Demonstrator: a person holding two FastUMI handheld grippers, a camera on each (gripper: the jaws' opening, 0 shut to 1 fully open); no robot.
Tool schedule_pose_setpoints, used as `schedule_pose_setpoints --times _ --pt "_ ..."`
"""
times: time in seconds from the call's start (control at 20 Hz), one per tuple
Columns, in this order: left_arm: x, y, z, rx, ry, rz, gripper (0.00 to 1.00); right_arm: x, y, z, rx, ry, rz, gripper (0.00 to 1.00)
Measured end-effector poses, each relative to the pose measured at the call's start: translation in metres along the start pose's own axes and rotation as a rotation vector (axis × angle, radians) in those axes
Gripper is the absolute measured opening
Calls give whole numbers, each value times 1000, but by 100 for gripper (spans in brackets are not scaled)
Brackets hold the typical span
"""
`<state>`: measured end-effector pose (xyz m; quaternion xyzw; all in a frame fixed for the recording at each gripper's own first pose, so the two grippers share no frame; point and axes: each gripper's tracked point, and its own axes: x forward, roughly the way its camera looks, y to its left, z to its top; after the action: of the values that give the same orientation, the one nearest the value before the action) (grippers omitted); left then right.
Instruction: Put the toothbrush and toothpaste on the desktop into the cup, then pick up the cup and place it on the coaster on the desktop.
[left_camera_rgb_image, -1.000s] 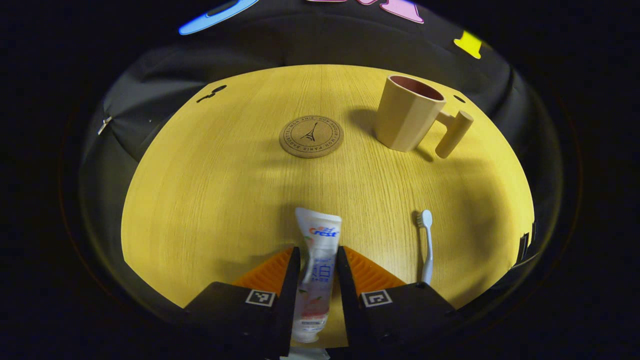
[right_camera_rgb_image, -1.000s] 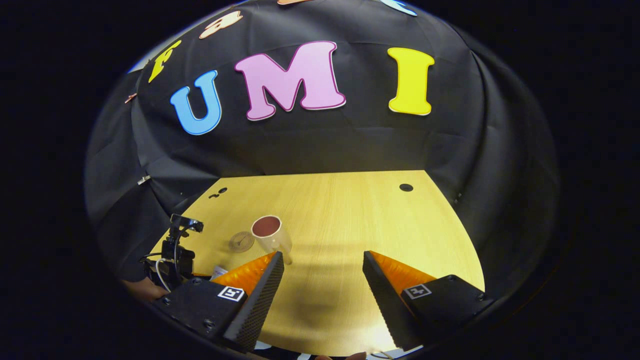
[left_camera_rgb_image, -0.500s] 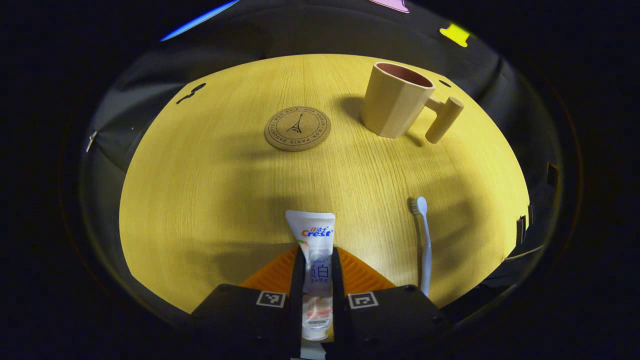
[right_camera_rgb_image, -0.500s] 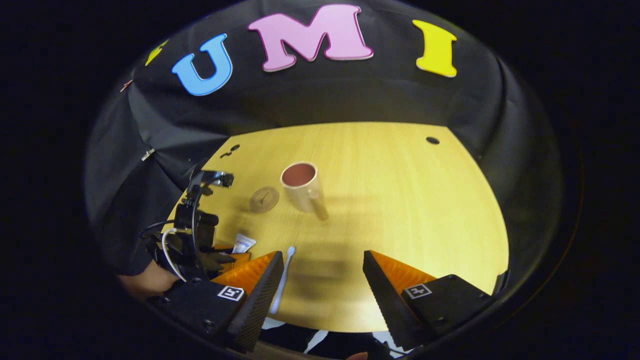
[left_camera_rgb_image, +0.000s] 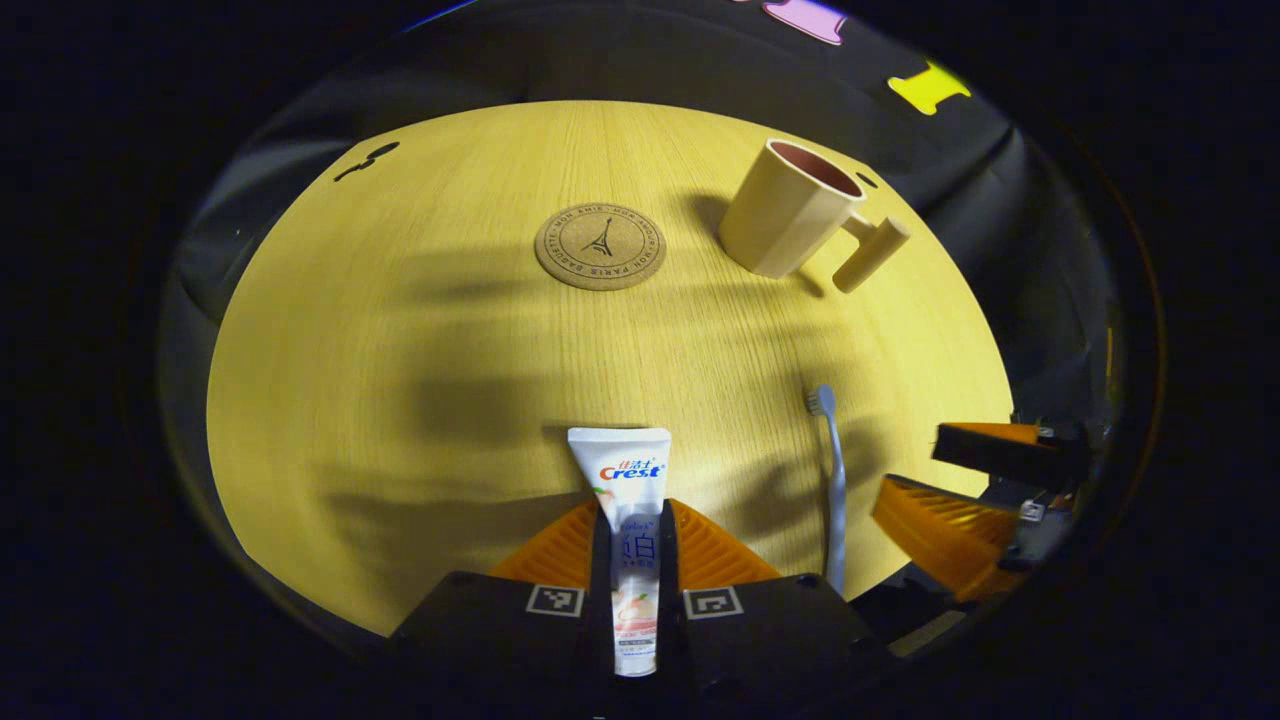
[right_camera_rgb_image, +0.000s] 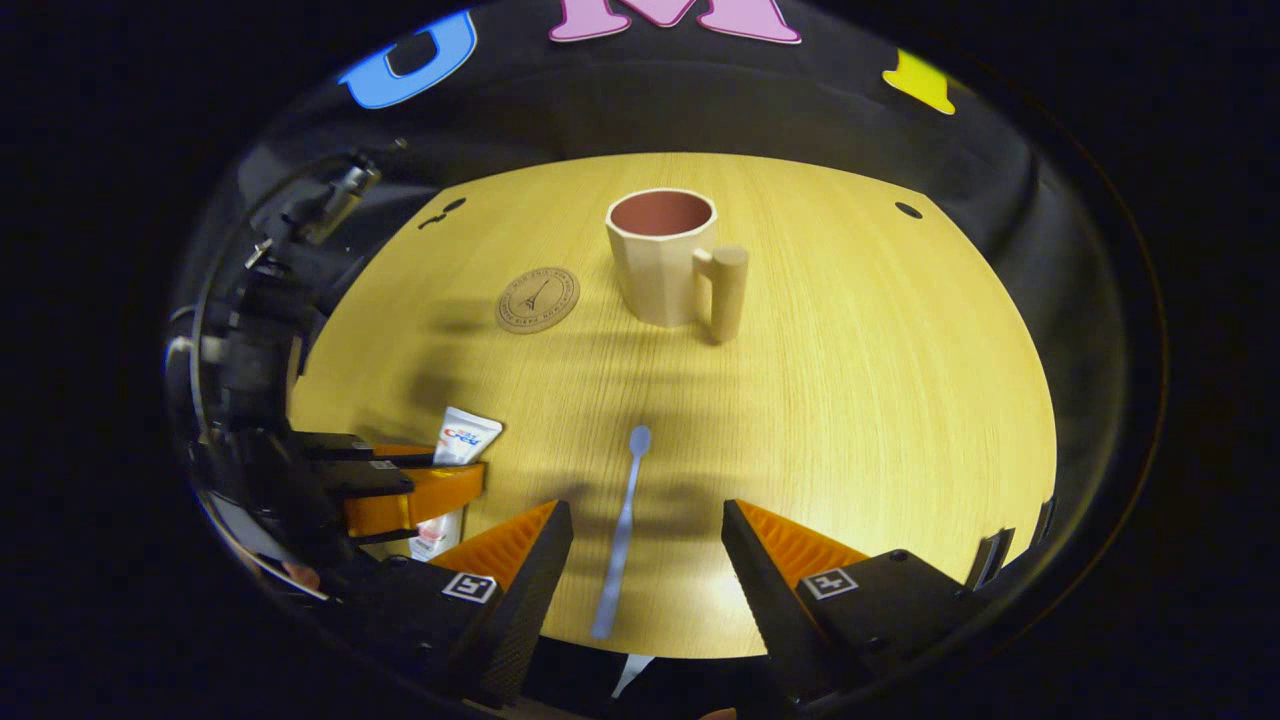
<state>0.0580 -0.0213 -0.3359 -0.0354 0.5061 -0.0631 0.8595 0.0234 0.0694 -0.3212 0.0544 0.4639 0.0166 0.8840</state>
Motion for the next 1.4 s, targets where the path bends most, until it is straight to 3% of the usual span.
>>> schedule_pose_setpoints --times 0.4,0.55,0.75,0.9,0.95,1.05,1.1,1.2,1.4 --pt "-45 36 -1 -62 -30 -48 22 35 7 -21 8 145 -87 80" --pt "-57 53 -1 -101 -56 -37 22 41 13 -19 37 162 -85 64" --pt "-63 75 2 -139 -88 9 22 41 15 -20 54 207 -106 65" --pt "-61 84 -2 -152 -62 39 22 43 13 -20 58 226 -108 55" --pt "-60 84 -5 -158 -41 42 22 42 14 -21 61 234 -107 40" --pt "-58 83 -5 -165 -32 32 22 46 16 -23 30 247 -86 9" --pt "-57 82 -5 -165 -31 30 22 43 17 -21 12 248 -68 12" --pt "-58 78 0 -160 -50 21 22 42 20 -23 -24 252 -16 6" --pt "-62 69 9 -161 -99 -9 22 39 23 -21 -25 220 71 5"
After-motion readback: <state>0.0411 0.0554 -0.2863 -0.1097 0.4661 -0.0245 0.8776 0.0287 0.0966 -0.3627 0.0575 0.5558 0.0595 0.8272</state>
